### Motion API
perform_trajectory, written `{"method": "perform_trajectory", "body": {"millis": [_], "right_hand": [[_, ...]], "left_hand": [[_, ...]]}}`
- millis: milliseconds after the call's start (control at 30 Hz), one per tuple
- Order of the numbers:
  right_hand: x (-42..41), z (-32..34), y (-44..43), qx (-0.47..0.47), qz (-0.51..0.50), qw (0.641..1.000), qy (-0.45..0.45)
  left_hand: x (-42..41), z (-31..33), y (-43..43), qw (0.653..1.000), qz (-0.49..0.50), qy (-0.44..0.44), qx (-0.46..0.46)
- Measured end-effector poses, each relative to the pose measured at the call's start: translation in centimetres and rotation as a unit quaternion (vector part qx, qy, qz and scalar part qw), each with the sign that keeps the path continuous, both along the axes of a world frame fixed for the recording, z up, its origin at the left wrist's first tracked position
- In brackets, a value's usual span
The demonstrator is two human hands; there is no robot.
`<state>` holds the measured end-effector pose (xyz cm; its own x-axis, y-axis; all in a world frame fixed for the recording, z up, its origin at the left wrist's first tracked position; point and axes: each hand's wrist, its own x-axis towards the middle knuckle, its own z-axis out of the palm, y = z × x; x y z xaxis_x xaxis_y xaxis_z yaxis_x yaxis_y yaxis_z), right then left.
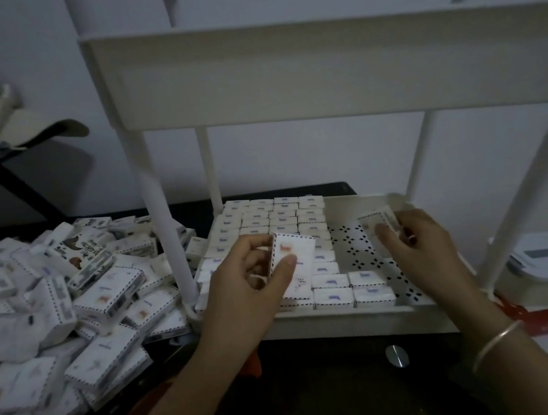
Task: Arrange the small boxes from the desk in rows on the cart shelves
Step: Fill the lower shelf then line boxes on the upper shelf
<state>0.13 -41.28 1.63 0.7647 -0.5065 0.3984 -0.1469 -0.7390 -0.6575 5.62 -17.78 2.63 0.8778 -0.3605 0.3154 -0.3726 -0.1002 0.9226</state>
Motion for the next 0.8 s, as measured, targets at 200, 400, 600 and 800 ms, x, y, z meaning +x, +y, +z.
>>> {"method": "perform_trajectory", "body": {"millis": [200, 400, 600, 800], "right_hand": [[0.1, -0.5, -0.6, 0.204, 0.111, 0.972, 0.024], [-0.1, -0.5, -0.1, 0.177, 0.137, 0.973, 0.051], [-0.2, -0.5, -0.4, 0.206, 0.164, 0.96, 0.092], [-0.1, -0.1, 0.1, 0.168, 0.158, 0.964, 0.136]], "left_hand": [[0.7, -0.5, -1.0, 0.997, -0.046, 0.054, -0.043], [1.4, -0.7, -1.8, 0.995, -0.073, 0.043, -0.053], [3.5, 0.1, -3.2, 0.998, -0.012, -0.039, -0.043], [5.3, 1.2, -6.9, 0.994, -0.021, -0.104, -0.008]]}}
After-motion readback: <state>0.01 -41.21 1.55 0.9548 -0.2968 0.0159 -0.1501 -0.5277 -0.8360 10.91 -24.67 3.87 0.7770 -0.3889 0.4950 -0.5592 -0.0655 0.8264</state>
